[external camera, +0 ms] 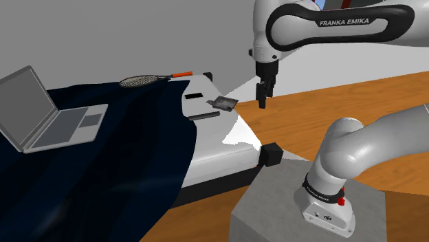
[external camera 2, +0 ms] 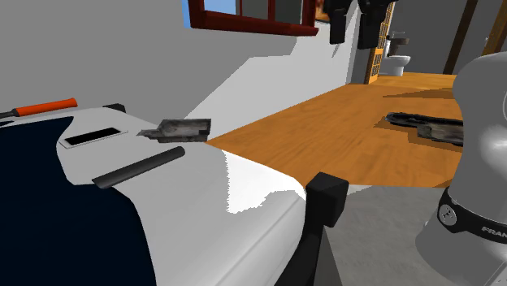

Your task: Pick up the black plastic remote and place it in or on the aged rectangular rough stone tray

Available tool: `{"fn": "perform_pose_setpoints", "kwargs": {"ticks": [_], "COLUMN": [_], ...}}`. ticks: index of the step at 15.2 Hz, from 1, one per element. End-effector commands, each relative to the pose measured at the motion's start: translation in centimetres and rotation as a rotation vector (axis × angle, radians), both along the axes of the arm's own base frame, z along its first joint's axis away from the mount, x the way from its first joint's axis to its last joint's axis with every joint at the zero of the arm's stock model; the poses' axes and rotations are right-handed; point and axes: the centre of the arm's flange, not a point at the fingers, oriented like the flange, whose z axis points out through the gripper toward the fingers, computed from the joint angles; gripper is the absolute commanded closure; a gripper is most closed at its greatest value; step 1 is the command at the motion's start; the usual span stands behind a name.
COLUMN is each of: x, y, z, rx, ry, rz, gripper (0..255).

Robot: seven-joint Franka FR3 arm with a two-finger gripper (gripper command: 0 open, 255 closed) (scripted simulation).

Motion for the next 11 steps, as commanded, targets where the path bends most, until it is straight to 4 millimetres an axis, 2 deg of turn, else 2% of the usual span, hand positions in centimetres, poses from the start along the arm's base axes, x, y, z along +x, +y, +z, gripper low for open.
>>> {"fn": "perform_pose_setpoints", "kwargs": {"ticks": [1,11], "x": [0.0,9.9], "y": [0.0,-6.4], "z": [0.0,-5.7], "rx": [0.000,0.057], "ry": [0.000,-0.008], "rz": [0.000,0.229], "gripper": [0,0]}}
